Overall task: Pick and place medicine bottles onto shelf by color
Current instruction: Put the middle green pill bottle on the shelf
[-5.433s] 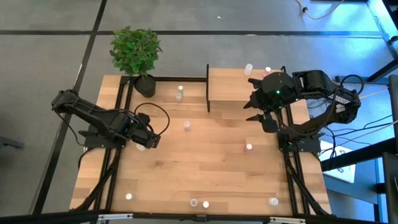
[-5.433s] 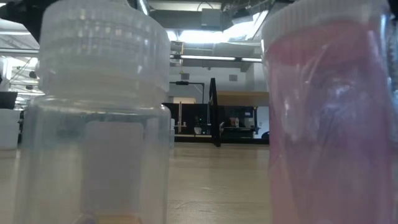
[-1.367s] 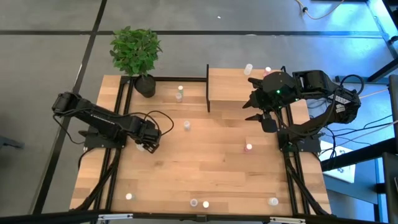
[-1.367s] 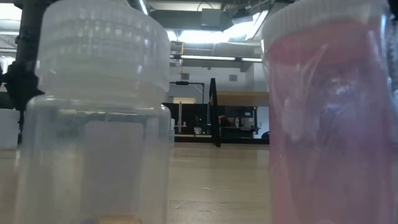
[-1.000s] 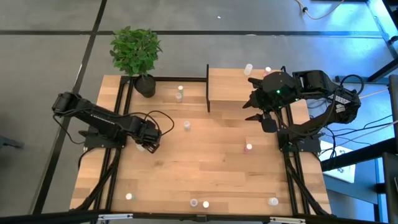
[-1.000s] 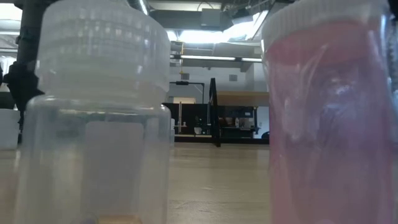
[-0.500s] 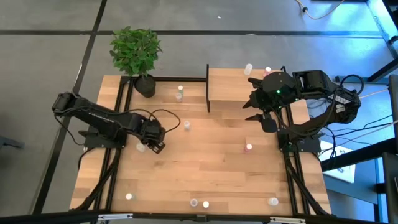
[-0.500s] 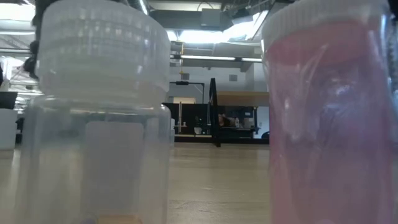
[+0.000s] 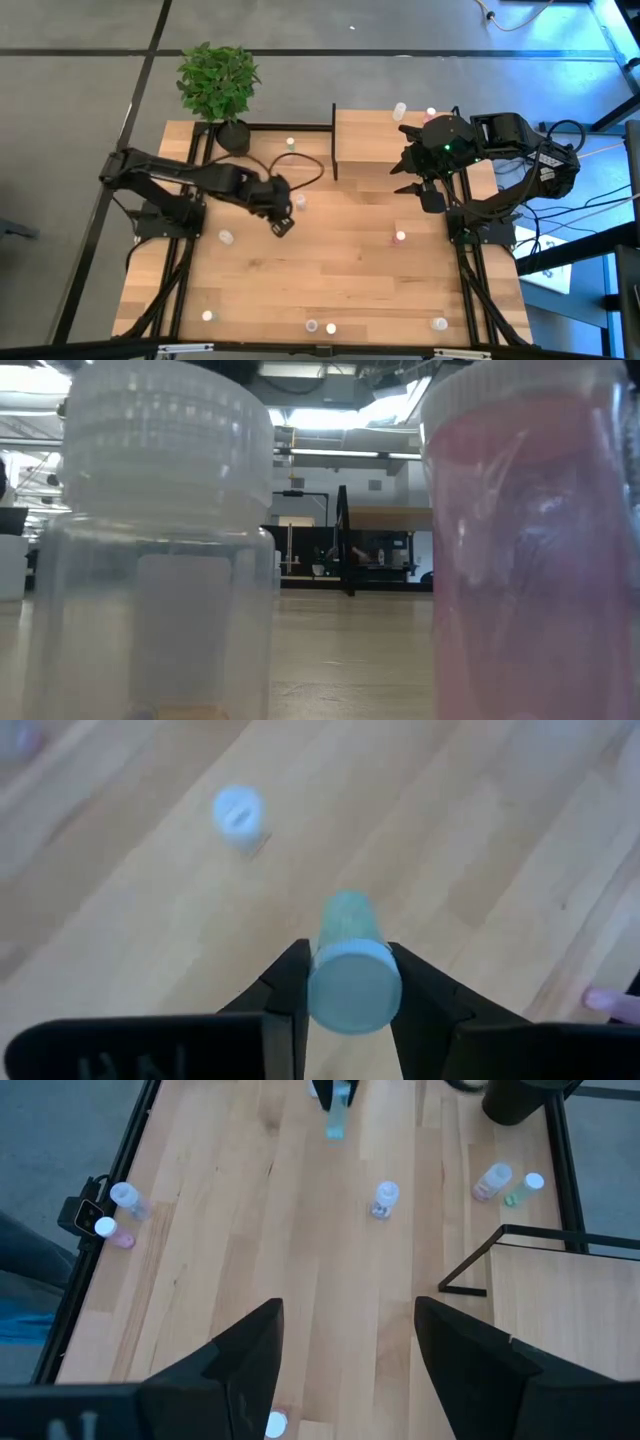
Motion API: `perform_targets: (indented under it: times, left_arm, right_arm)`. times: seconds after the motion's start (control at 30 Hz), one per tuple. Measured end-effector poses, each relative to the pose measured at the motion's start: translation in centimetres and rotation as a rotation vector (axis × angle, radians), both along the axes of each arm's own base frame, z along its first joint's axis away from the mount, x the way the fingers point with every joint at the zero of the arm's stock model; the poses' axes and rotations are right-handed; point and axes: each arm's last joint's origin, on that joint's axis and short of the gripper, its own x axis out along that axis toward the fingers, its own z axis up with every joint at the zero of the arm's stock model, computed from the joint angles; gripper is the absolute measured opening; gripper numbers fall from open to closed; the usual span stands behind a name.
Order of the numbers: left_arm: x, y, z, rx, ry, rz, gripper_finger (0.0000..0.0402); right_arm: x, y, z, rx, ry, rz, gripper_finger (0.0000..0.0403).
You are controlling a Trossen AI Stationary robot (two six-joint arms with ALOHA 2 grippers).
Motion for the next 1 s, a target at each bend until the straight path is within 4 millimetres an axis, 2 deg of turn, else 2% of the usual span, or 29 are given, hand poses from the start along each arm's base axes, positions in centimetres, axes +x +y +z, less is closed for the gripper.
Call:
perform_targets:
  times: [0.23, 0.4, 0.67, 1.0]
  left_arm:
    - [4.8, 1.2, 0.6, 0.065, 0.021, -0.179, 0.0087]
    - [6.9, 1.9, -0.3, 0.11, 0.091, -0.287, 0.0087]
    - [9.0, 2.6, -3.8, 0.11, 0.197, -0.399, 0.0087]
    - [11.2, 2.5, -9.5, 0.09, 0.342, -0.451, 0.0089]
  right_arm:
    - [0.0, 0.0, 0.0, 0.0, 0.0, 0.0, 0.0229]
    - [0.0, 0.0, 0.0, 0.0, 0.0, 0.0, 0.0229]
    - [0.0, 0.0, 0.0, 0.0, 0.0, 0.0, 0.0229]
    - [0.0, 0.0, 0.0, 0.0, 0.0, 0.0, 0.0229]
